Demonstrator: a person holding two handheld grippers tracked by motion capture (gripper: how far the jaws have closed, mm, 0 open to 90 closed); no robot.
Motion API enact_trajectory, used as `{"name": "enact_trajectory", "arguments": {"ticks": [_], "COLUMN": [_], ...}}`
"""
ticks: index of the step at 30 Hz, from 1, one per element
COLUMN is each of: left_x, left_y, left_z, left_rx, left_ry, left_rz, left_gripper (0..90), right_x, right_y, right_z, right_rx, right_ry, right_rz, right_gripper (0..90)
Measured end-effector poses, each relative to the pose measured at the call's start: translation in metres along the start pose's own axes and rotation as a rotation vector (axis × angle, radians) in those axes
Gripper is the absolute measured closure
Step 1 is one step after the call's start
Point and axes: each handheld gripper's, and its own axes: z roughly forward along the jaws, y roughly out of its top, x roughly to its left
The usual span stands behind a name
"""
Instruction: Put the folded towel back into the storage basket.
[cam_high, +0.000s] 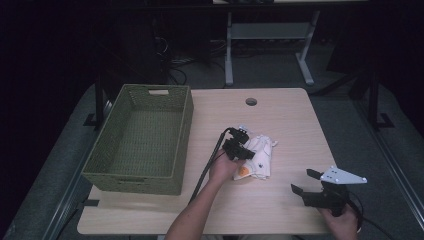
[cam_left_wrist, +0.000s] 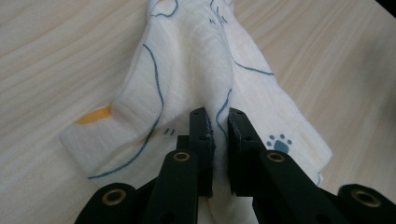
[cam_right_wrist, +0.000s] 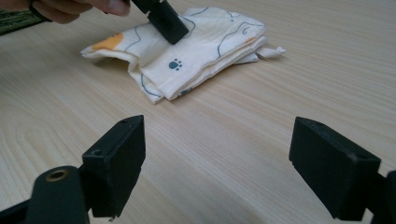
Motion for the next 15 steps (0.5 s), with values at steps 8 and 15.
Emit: {"name": "enact_trajectory", "arguments": {"ticks": [8, 15], "left_x": [0.0, 0.003], "left_y": [-0.002, -0.002], "left_z": [-0.015, -0.031], "left_rx": [-0.024, -0.073], "left_ry": [-0.073, -0.142], "left_rz": [-0.022, -0.057], "left_gripper": [82.7, 82.7], "right_x": [-0.002, -0.004], "right_y": [-0.001, -0.002], "right_z": [-0.002, -0.003], "right_rx": [-0.005, -0.006], "right_ry": [-0.01, -0.015], "right_rz": [0.015, 0.022], "right_gripper": [18.2, 18.2]}}
